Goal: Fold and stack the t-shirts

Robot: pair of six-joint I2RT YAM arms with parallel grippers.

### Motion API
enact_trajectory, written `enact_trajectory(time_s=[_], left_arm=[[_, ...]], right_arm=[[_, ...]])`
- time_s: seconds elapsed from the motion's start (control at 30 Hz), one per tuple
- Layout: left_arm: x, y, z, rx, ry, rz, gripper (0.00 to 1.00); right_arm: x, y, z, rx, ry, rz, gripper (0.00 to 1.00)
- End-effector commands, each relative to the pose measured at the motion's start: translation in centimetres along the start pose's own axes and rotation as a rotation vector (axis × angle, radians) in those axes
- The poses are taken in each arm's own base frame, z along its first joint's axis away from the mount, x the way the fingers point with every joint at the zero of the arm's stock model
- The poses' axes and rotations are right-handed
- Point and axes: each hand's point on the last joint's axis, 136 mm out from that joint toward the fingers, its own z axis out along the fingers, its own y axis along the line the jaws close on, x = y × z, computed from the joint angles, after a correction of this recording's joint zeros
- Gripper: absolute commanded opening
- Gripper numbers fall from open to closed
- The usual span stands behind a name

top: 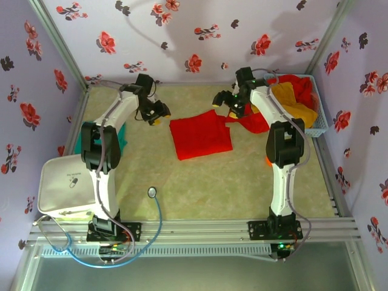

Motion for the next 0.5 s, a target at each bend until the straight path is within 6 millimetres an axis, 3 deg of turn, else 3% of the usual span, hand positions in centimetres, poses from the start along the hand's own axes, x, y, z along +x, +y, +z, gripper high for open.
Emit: enact_trajectory(time_s=[0.0, 0.17, 0.3, 0.47], left_arm=[[1.4, -3.0, -1.1, 0.058, -0.028, 0.058, 0.46], [2.9, -5.4, 1.5, 0.114, -0.018, 0.074, 0.40], [3.9, -5.4, 2.2, 0.105, -0.001, 0.082, 0.39], [5.1, -3.8, 1.6, 0.083, -0.012, 0.086, 0.41]], right_arm=[[1.5, 3.4, -1.8, -0.118, -0.013, -0.024, 0.87], [2.8, 4.2, -0.2, -0.141, -0.006, -0.039, 0.84], [0.8, 2.3, 0.9, -0.032, -0.055, -0.118, 0.82], [-2.2, 0.3, 3.3, 0.054, -0.089, -0.184, 0.74]])
